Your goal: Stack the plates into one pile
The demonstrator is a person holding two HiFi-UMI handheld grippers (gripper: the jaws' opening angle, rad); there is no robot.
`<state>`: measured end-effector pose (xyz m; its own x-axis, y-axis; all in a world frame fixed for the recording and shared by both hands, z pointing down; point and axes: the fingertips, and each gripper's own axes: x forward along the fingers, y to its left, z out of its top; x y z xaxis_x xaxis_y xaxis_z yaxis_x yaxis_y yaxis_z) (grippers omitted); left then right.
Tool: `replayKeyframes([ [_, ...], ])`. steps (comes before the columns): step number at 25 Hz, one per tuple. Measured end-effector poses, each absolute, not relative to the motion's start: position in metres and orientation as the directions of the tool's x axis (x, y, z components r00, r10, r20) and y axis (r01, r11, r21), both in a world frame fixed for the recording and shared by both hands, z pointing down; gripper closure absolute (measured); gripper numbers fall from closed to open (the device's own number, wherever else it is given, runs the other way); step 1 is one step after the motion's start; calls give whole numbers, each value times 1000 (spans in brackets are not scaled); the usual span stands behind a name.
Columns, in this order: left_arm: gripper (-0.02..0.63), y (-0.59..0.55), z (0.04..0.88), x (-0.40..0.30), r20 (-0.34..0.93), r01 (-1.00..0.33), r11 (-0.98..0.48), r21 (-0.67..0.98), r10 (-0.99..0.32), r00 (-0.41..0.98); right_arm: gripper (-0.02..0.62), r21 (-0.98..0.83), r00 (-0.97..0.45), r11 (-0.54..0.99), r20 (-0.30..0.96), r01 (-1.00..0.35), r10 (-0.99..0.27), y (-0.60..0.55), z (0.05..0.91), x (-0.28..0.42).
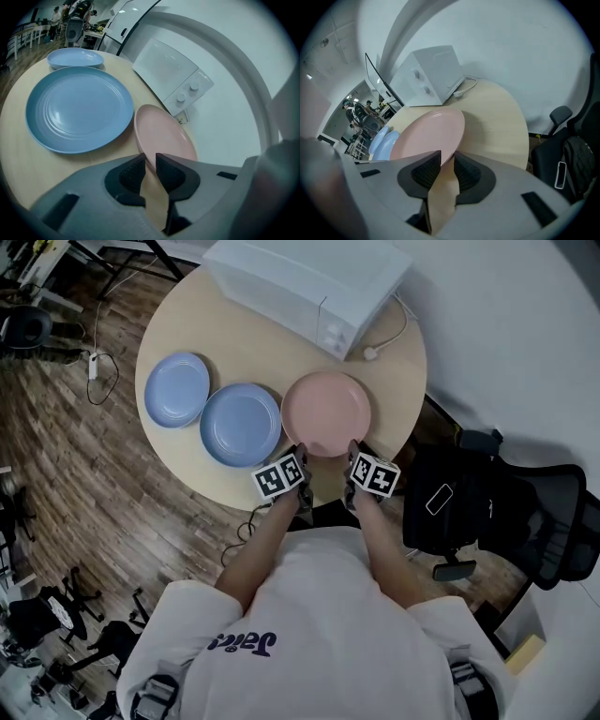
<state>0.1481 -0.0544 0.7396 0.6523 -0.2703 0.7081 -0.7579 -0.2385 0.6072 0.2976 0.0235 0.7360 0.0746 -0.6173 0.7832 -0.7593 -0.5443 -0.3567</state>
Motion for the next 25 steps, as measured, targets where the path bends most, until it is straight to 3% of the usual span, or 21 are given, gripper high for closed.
replayKeyframes([
  [12,529,-66,706,125,648,-730,-247,637,-341,681,500,-342,90,-476,730,-810,-677,5,696,277],
  [25,528,-109,695,14,642,-803,-87,590,-553,531,499,-365,-145,-174,698,-915,-701,-87,687,178],
])
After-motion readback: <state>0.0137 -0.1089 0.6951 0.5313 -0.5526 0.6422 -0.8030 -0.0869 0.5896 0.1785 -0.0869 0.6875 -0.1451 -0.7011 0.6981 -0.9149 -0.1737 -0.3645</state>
